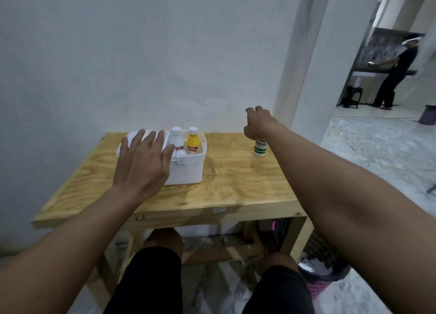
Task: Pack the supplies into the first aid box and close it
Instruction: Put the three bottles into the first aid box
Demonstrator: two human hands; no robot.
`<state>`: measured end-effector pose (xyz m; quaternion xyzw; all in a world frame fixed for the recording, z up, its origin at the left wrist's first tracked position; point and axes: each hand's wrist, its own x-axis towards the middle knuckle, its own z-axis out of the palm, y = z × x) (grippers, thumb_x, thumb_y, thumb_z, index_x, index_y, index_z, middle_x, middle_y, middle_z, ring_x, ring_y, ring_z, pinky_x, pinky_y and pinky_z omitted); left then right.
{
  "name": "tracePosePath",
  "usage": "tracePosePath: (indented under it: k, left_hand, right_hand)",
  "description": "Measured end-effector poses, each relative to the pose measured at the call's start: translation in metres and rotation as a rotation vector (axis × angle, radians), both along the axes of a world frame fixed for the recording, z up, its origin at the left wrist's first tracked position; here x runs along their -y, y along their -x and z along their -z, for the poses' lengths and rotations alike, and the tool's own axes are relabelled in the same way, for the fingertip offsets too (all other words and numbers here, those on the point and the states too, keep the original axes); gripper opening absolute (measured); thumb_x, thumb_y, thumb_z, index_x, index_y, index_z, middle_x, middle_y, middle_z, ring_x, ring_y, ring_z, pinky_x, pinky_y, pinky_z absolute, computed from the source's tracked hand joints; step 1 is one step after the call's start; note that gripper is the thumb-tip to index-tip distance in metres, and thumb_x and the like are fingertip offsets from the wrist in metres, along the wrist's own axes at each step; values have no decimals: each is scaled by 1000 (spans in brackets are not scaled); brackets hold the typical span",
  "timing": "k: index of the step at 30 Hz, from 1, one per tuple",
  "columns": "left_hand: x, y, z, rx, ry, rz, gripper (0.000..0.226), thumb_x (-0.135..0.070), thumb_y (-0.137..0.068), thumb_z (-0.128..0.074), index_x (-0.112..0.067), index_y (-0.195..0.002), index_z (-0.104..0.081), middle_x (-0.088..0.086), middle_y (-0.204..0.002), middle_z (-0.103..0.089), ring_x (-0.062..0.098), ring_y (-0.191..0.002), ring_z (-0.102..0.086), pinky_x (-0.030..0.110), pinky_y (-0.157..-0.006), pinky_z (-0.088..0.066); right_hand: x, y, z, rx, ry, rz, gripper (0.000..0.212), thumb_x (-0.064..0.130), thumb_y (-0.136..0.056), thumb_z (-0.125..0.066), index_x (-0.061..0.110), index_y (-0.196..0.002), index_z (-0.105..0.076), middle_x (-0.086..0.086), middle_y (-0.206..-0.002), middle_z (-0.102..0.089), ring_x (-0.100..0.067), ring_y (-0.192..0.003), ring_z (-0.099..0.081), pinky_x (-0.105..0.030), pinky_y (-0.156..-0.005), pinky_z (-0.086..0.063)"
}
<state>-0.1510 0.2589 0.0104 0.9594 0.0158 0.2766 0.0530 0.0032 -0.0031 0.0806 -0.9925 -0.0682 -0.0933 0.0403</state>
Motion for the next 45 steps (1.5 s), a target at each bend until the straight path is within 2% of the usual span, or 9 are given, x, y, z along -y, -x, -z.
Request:
tracePosePath:
  k: [5, 10, 14, 17, 23, 26, 30, 33, 45]
  left_hand:
    - [-4, 7, 14, -4, -31, -42, 75, -54, -101, -10, -7, -149, -44, 13, -152, -47, 34, -145, -34, 60, -117, -21]
    - [-3, 7, 19, -17, -41, -38, 80, -58, -100, -8, -6, -150, -42, 15, -155, -43, 35, -146, -33, 62, -117, -18]
    - [-1, 6, 20, -27, -49, -40, 82, -59, -99, -7, -6, -152, -39, 15, -156, -41, 35, -146, -33, 61, -118, -16]
    - [-1, 8, 21, -28, -57, -42, 81, -59, -99, -7, -7, -152, -38, 15, -156, -41, 34, -146, -33, 61, -118, -15]
    - [1, 9, 21, -44, -25, -36, 81, -60, -98, -5, -10, -154, -34, 13, -160, -36, 32, -149, -27, 60, -121, -10]
    - [-1, 10, 21, -60, -29, -37, 81, -60, -97, -4, -12, -156, -31, 10, -161, -33, 30, -151, -24, 58, -121, -7]
    - [-3, 11, 21, -63, -47, -47, 80, -60, -97, -5, -14, -156, -31, 10, -162, -33, 29, -151, -23, 57, -122, -6]
    - [-3, 11, 21, -65, -46, -53, 79, -60, -97, -4, -14, -156, -31, 9, -161, -33, 28, -151, -22, 56, -122, -5]
    - [-5, 10, 24, -45, -44, -32, 80, -62, -98, -3, -16, -157, -31, 9, -161, -34, 27, -152, -22, 57, -122, -3]
  right_hand:
    - [14, -13, 14, -83, 26, 91, 41, 13, -96, -44, 6, -136, -41, -18, -139, -38, -40, -120, -47, -49, -93, -46]
    - [25, -22, 20, -69, 21, 51, 13, -2, -93, -43, 5, -102, -48, -18, -135, -40, -27, -70, -53, -38, -70, -46]
    - [28, -21, 13, -16, -8, 10, 8, 3, -92, -54, 6, -99, -49, -19, -118, -58, -32, -91, -59, -36, -71, -47]
    - [28, -19, 8, -24, -38, 2, 25, 6, -92, -56, 1, -116, -59, -19, -117, -63, -35, -99, -62, -41, -79, -55]
    - [11, 2, -19, -28, -65, -98, 28, 14, -91, -63, 3, -117, -67, -15, -115, -67, -28, -91, -58, -33, -70, -45]
    - [-6, 20, -46, -1, -117, -163, 32, 13, -90, -68, 3, -121, -68, -13, -117, -69, -28, -97, -64, -34, -73, -50]
    - [-31, 41, -82, 17, -183, -241, 31, 12, -88, -72, 4, -118, -70, -11, -108, -73, -20, -77, -71, -29, -62, -54]
    - [-48, 51, -98, 28, -219, -287, 30, 12, -86, -73, 4, -116, -71, -9, -105, -74, -16, -70, -72, -29, -63, -58]
    - [-111, 67, -92, -23, -197, -409, 29, 10, -89, -69, 3, -117, -70, -9, -104, -74, -15, -72, -73, -23, -58, -54]
